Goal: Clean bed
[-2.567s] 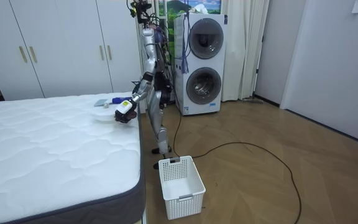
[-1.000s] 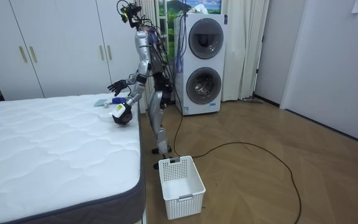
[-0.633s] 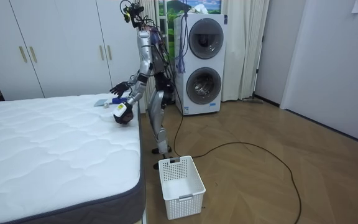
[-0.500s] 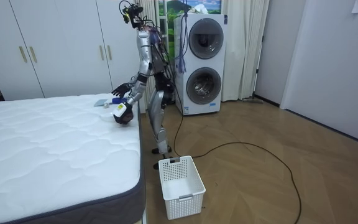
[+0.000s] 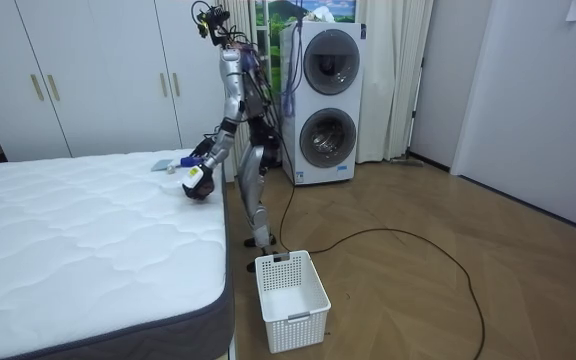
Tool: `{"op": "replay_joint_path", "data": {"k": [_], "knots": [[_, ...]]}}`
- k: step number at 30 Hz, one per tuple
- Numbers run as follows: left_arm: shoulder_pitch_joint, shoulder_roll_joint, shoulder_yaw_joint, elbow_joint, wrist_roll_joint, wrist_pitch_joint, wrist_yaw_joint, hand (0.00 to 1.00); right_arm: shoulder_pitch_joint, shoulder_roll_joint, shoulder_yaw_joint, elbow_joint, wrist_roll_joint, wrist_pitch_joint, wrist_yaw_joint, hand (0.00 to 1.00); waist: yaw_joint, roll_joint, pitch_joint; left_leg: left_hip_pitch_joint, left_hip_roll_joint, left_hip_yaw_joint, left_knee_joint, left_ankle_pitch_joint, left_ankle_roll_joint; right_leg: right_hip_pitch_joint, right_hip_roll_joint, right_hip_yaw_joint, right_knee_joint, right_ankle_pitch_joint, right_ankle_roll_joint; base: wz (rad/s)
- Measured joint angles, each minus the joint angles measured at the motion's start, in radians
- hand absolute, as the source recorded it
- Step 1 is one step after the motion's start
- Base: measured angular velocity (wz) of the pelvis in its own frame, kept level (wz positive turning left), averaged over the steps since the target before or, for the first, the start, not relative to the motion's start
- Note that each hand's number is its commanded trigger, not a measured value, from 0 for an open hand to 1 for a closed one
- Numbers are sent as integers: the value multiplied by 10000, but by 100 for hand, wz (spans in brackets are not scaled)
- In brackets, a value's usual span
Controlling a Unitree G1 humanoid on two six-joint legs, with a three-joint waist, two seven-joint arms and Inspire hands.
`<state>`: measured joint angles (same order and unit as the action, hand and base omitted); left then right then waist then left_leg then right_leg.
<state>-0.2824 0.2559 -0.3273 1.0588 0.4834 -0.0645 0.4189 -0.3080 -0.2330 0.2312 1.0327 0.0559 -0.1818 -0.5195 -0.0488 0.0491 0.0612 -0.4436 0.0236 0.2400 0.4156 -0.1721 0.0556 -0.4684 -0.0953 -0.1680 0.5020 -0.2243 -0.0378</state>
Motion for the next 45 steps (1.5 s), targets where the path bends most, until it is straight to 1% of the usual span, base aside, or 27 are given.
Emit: {"op": "replay_joint_path", "data": {"k": [2, 3, 4, 5, 9, 11, 14, 16, 18, 19, 23, 24, 25, 28, 31, 33, 36, 45], "knots": [[0, 0, -31, 4, 4, 11, -1, 100, -11, -4, 0, 140, -204, 4, 0, 0, 4, 4, -3, 0, 1, 0, -1, 1, 1, -3, -11, -24, 6, -4, -2, 4], [0, -1, -34, 30, 4, 12, -1, 100, -10, -4, 0, 199, -300, 8, -3, 25, 9, 6, -4, 0, 2, -1, -5, 1, 2, -1, -21, -56, 21, -4, -4, 6], [1, -4, -39, 64, 4, 12, -2, 100, -13, -13, -2, 270, -371, 4, -12, 53, 8, 10, -7, 1, 0, -2, -4, 2, 3, 0, -41, -86, 39, -7, -8, 6], [4, -4, -43, 72, 4, 13, -7, 100, -22, -21, -4, 348, -420, -5, -13, 100, 7, 16, -10, -1, -2, -4, -4, 4, 7, 3, -54, -110, 42, -8, -10, 6], [13, -3, -49, 57, 8, 111, -62, 100, -56, -83, -157, 609, -711, -4, -152, 100, 21, 80, -52, -36, -13, -62, -6, 5, 11, 20, -69, -186, 7, -8, -9, 6], [13, -2, -49, 54, 8, 121, -159, 100, -73, -182, -264, 783, -743, -10, -263, 100, 15, 112, -74, -4, -12, -107, -9, 5, 11, 98, -61, -233, -38, -8, -8, 7], [14, 2, -48, 48, 9, 138, -205, 100, -188, -507, -404, 950, -749, 9, -291, 100, 38, 153, -103, 3, -2, -125, -9, 6, 11, 126, -33, -234, -32, -8, -9, 0], [15, 6, -47, 41, 10, 151, -220, 100, -246, -550, -484, 1078, -713, 37, -279, 100, 42, 158, -110, 6, 7, -142, -6, 6, 10, 134, -12, -233, -26, -9, -13, 0], [15, 6, -47, 17, 11, 159, -225, 100, -370, -562, -570, 1284, -604, 108, -337, 100, 52, 154, -112, 6, 16, -144, -1, 7, 9, 133, -1, -233, -25, -17, -25, 0], [14, 5, -48, -9, 27, 163, -226, 100, -401, -615, -565, 1356, -582, 234, -303, 100, 74, 150, -114, 6, 18, -144, 4, 7, 9, 134, 1, -231, -21, -17, -26, 0], [3, 5, -116, -14, 84, 163, -226, 100, -339, -663, -539, 1488, -220, 414, -210, 100, 181, 135, -116, 36, 2, -135, 5, 7, 9, 142, -26, -224, 17, -17, -26, 0], [-2, 6, -116, -15, 84, 163, -227, 100, -337, -662, -545, 1491, -95, 529, -165, 100, 211, 124, -112, 35, -4, -133, 5, 7, 9, 141, -35, -225, 18, -18, -25, 0], [-3, 6, -116, -16, 84, 163, -228, 100, -337, -662, -548, 1512, -29, 540, -120, 100, 213, 115, -113, 35, -7, -132, 5, 7, 10, 141, -38, -224, 15, -19, -24, 0], [-3, 5, -117, -15, 79, 187, -335, 100, -345, -651, -539, 1574, 270, 732, 11, 100, 228, 35, -116, 40, -27, -132, 13, 8, 11, 135, -67, -226, -4, -40, -12, 0], [-3, 7, -116, -17, 57, 262, -381, 100, -342, -644, -476, 1589, 488, 888, 103, 100, 241, -70, -125, 13, -13, -131, 83, 9, 13, 140, -69, -236, 8, -40, -11, 0], [-5, 24, -112, -16, 58, 315, -397, 100, -337, -653, -475, 1704, 676, 981, 270, 100, 242, -177, -141, 16, -9, -129, 84, 9, 13, 140, -73, -245, 11, -39, -12, 0], [-4, 55, -112, -15, 35, 337, -436, 100, -268, -664, -474, 1740, 995, 1090, 500, 100, 245, -257, -137, 15, -5, -121, 90, 9, 13, 143, -72, -246, 9, -38, -12, 0], [-21, 134, -110, -32, 12, 328, -564, 100, -273, -791, -487, 1765, 983, 1097, 536, 100, 241, -271, -137, 11, -6, -120, 100, 9, 13, 139, -70, -232, 14, -37, -12, 0]]}}
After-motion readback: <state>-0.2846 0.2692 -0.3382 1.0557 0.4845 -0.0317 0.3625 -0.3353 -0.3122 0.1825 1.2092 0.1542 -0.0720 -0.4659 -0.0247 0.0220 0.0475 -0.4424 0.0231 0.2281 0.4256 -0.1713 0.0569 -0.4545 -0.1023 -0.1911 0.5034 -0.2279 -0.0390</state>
